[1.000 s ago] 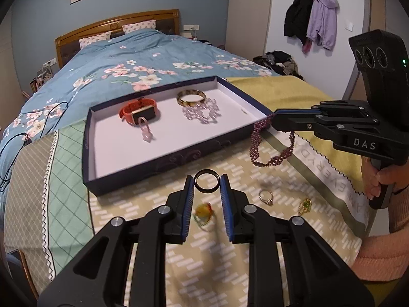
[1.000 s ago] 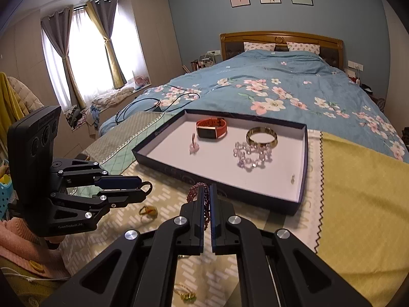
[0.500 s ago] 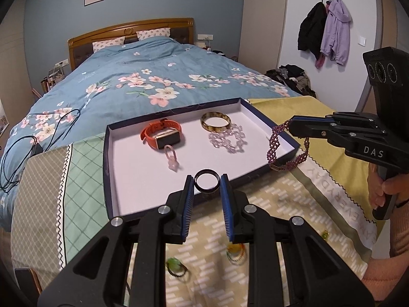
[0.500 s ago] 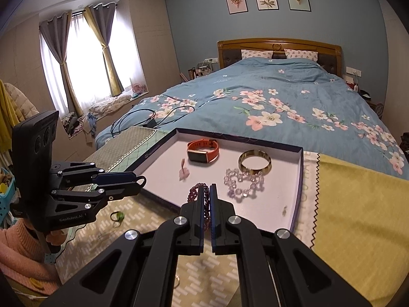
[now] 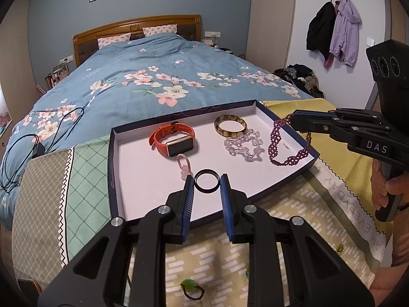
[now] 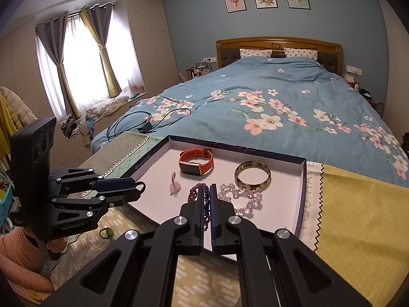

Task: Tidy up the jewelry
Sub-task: 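Close the left tool on the black ring while the right tool carries the bracelet toward the box, then open the right tool to drop the bracelet in the box while the left tool releases the ring there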

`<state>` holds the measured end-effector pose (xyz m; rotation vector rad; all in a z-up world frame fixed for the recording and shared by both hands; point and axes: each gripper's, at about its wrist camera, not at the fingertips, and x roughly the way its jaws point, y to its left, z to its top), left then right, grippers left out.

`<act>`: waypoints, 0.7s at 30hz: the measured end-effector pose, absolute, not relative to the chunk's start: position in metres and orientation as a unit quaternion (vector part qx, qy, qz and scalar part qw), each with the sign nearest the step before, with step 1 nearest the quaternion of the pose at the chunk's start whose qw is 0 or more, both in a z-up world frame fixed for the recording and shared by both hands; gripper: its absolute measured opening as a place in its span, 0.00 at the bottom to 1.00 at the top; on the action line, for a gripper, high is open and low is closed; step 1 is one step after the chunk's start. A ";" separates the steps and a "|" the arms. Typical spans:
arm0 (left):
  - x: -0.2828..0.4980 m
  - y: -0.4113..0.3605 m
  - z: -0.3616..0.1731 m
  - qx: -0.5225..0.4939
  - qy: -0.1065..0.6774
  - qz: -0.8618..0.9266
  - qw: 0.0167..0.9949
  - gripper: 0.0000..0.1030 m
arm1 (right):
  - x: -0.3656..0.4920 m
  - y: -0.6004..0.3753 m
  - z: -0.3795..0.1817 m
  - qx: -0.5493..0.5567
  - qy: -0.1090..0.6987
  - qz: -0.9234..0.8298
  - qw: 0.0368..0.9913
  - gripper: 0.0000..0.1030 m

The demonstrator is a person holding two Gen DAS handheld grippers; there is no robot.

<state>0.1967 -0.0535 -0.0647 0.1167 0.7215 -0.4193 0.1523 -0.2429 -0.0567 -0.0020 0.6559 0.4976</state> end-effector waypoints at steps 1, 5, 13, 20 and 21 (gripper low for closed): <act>0.199 -0.054 -0.066 0.058 0.351 -0.202 0.912 0.21 | 0.155 -0.242 -0.058 -0.001 0.321 0.241 0.916 0.02; 0.206 -0.055 -0.070 0.057 0.357 -0.202 0.910 0.21 | 0.165 -0.240 -0.062 -0.001 0.328 0.240 0.914 0.02; 0.217 -0.055 -0.077 0.058 0.368 -0.198 0.906 0.21 | 0.182 -0.238 -0.073 0.005 0.343 0.240 0.908 0.02; 0.224 -0.057 -0.082 0.063 0.375 -0.194 0.905 0.21 | 0.190 -0.238 -0.077 0.009 0.349 0.239 0.906 0.02; 0.225 -0.057 -0.082 0.063 0.375 -0.193 0.904 0.21 | 0.190 -0.238 -0.078 0.008 0.349 0.239 0.906 0.02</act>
